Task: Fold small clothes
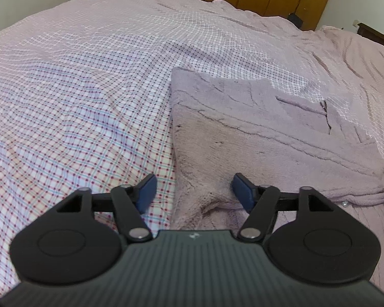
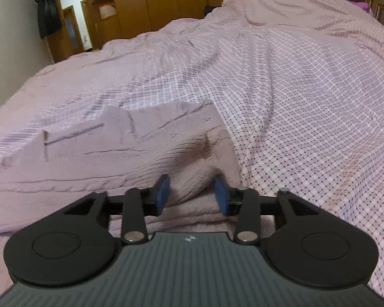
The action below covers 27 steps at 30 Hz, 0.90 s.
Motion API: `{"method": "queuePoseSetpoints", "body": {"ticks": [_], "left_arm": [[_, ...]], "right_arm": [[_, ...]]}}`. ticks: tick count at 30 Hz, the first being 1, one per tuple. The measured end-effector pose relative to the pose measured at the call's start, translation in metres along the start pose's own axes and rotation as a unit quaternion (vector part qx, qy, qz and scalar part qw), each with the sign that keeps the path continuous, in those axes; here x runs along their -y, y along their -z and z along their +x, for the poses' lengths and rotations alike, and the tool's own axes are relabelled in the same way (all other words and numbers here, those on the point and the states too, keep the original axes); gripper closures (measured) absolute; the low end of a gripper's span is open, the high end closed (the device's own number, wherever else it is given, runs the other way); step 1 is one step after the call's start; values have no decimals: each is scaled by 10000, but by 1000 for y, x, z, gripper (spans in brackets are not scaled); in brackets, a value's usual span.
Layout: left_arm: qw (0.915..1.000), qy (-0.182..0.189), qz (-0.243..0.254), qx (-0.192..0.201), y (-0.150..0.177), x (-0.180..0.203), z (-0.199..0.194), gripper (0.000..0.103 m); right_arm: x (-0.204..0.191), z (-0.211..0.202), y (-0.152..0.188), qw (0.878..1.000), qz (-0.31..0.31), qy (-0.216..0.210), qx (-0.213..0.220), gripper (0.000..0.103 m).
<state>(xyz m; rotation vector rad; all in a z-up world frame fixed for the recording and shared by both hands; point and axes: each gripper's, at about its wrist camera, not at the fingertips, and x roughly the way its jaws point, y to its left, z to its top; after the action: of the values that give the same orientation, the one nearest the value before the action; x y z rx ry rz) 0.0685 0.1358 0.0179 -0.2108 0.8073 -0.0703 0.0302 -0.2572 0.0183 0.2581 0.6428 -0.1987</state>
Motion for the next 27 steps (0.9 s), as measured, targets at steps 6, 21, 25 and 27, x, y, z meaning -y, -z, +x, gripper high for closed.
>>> {"method": "queuePoseSetpoints", "body": {"ticks": [6, 21, 25, 27], "left_arm": [[9997, -102, 182, 147, 10, 11, -21, 29], [9987, -142, 319, 384, 71, 50, -116, 16], [9981, -140, 428, 411, 92, 61, -140, 16], [9977, -144, 495, 431, 99, 68, -149, 16]], "right_arm": [[2, -55, 10, 9986, -164, -493, 92, 33], [-8, -166, 96, 9856, -981, -1363, 193, 14], [-15, -178, 124, 9807, -1159, -1575, 53, 12], [-18, -179, 135, 9787, -1310, -1579, -42, 12]]}}
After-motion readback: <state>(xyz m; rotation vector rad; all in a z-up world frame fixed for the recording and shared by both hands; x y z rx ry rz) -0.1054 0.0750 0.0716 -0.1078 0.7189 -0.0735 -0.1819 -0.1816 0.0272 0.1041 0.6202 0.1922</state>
